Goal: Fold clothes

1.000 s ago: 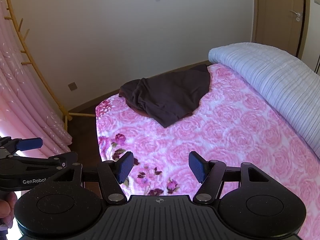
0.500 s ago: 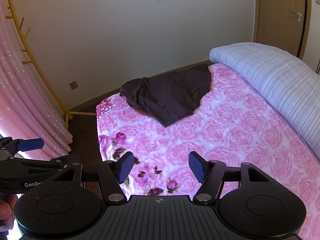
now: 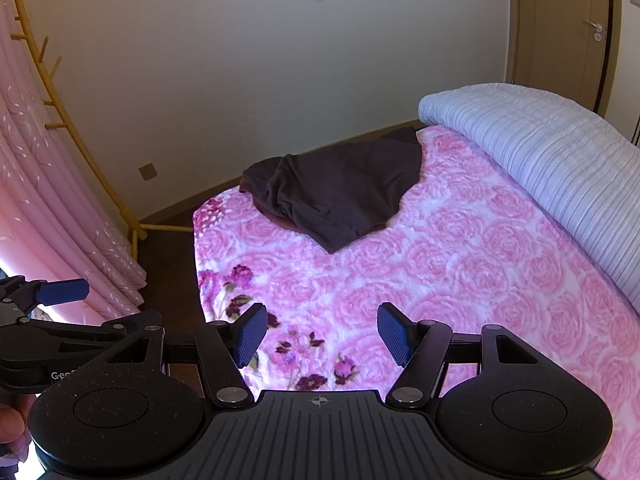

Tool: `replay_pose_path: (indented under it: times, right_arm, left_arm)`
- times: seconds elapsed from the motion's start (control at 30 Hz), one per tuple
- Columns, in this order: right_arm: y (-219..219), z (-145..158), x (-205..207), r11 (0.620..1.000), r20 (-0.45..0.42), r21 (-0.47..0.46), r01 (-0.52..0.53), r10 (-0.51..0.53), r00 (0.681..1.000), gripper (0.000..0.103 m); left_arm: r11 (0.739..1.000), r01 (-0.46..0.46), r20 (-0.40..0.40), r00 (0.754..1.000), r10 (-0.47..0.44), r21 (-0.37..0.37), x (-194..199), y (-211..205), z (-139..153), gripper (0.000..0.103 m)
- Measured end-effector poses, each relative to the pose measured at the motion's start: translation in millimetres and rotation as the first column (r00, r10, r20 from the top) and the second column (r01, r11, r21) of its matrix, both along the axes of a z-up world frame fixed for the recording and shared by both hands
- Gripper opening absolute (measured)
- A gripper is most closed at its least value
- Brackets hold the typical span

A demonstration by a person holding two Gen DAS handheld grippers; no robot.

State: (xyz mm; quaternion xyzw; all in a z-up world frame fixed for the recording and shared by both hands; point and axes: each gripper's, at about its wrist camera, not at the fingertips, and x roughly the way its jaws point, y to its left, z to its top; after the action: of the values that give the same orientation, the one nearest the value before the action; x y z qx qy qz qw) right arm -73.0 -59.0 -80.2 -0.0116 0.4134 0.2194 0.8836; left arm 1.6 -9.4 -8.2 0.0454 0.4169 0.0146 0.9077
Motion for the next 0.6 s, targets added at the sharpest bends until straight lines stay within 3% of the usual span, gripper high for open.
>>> replay_pose_path:
  times: [0.6]
  right_arm:
    - [-5.4, -6.9, 6.6, 1.0, -0.021, 0.015, -0.011, 0.011, 1.0, 0.065]
  left_arm:
    - [0.999, -0.027, -0.01, 1.0, 0.027, 0.023, -1.0, -3.1, -1.5, 0.088]
